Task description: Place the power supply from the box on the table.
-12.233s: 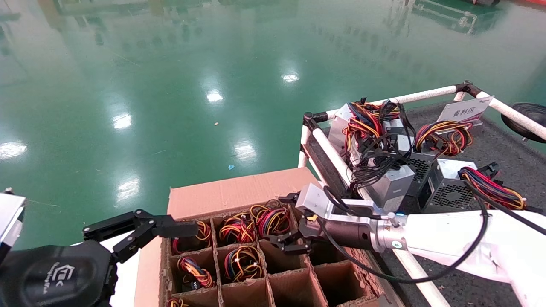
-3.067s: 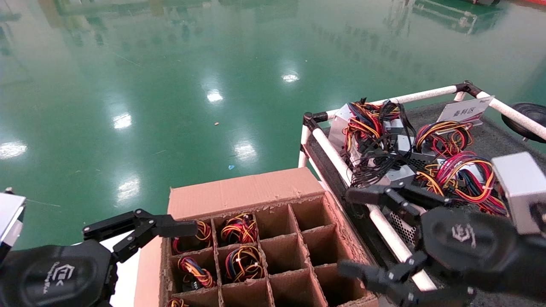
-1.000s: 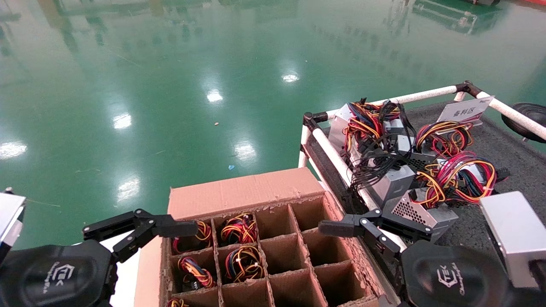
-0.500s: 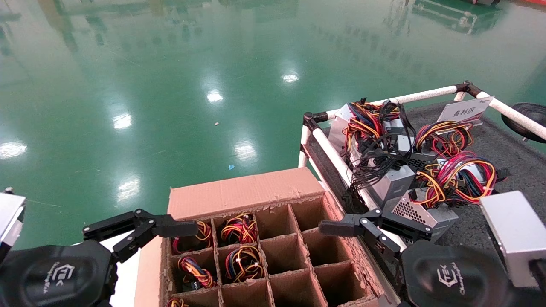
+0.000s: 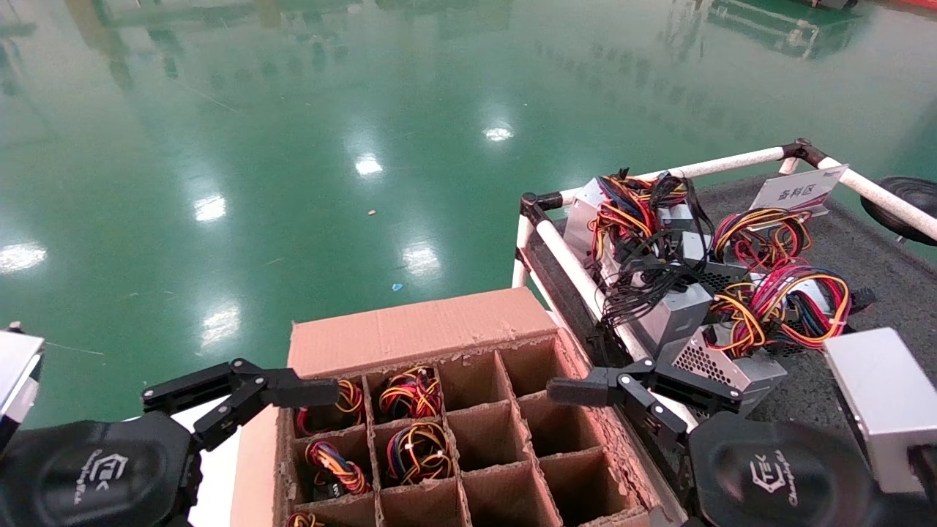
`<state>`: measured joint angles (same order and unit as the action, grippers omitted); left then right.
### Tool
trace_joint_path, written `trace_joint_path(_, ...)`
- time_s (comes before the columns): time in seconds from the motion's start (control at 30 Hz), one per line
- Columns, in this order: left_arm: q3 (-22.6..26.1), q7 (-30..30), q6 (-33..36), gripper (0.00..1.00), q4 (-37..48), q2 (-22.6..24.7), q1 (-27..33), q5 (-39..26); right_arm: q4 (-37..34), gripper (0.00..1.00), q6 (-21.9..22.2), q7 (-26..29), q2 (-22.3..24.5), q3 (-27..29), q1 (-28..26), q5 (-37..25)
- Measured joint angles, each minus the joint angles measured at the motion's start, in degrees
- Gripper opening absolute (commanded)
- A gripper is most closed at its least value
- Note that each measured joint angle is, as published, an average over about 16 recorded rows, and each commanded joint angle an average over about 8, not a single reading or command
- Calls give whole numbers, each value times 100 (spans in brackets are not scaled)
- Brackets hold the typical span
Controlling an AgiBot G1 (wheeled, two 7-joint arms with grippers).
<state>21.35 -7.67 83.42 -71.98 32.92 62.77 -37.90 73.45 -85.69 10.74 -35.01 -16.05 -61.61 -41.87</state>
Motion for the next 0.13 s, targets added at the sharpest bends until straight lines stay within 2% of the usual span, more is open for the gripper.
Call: trace_joint_path(0.13,0,0,0,100,0,0,0,0,0,100,0,0,0,0,0,0)
